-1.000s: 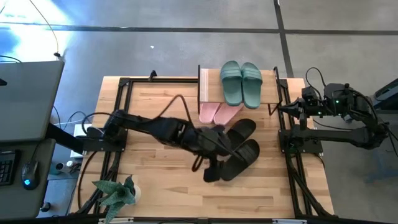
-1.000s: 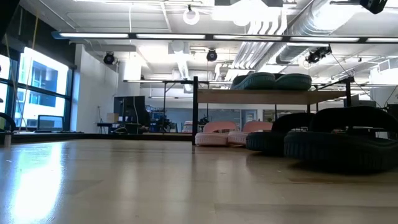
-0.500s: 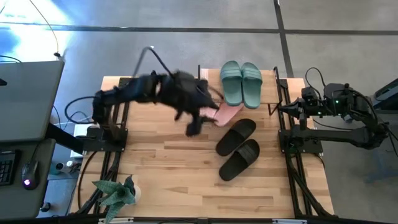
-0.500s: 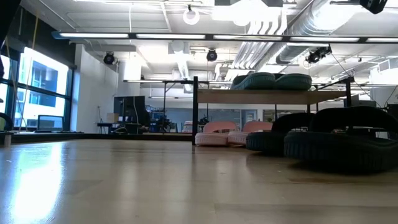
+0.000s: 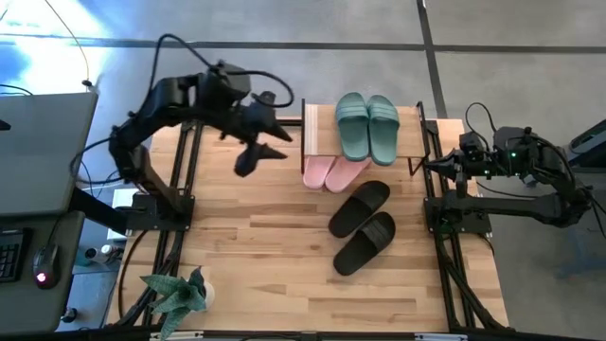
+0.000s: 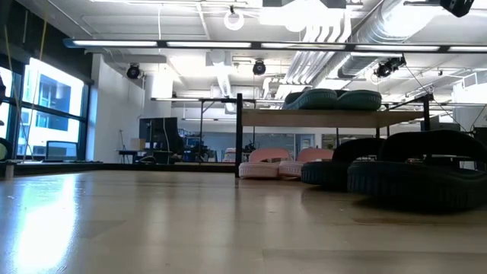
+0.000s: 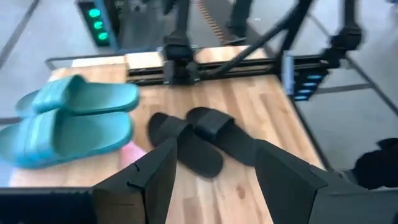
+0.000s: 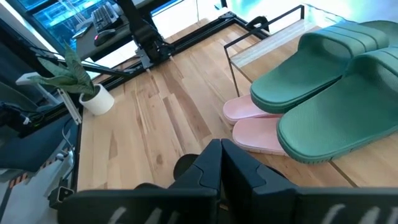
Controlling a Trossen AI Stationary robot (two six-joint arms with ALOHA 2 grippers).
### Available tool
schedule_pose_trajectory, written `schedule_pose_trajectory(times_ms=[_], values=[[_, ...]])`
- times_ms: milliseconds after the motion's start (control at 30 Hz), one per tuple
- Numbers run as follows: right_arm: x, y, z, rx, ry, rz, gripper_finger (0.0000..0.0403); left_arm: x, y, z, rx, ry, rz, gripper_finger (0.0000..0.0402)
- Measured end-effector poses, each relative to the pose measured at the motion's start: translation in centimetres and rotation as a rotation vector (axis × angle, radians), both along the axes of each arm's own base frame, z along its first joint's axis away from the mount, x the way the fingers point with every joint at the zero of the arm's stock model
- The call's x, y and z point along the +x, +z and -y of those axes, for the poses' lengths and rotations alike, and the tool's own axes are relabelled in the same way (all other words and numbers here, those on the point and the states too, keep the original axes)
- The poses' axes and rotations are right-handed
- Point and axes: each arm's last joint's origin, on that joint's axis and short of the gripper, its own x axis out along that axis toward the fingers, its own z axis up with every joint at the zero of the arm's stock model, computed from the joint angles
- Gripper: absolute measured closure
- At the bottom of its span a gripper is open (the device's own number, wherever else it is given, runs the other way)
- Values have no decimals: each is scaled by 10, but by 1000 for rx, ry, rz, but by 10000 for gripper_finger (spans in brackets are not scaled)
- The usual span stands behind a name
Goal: Pick and place slides into the shelf
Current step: Put the left black slide under the shelf
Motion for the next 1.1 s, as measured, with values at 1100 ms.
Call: schedule_pose_trajectory(times_ms=[1100], values=[[0, 0, 0, 0, 0, 0, 401, -186, -152, 48, -297, 457, 685, 204]])
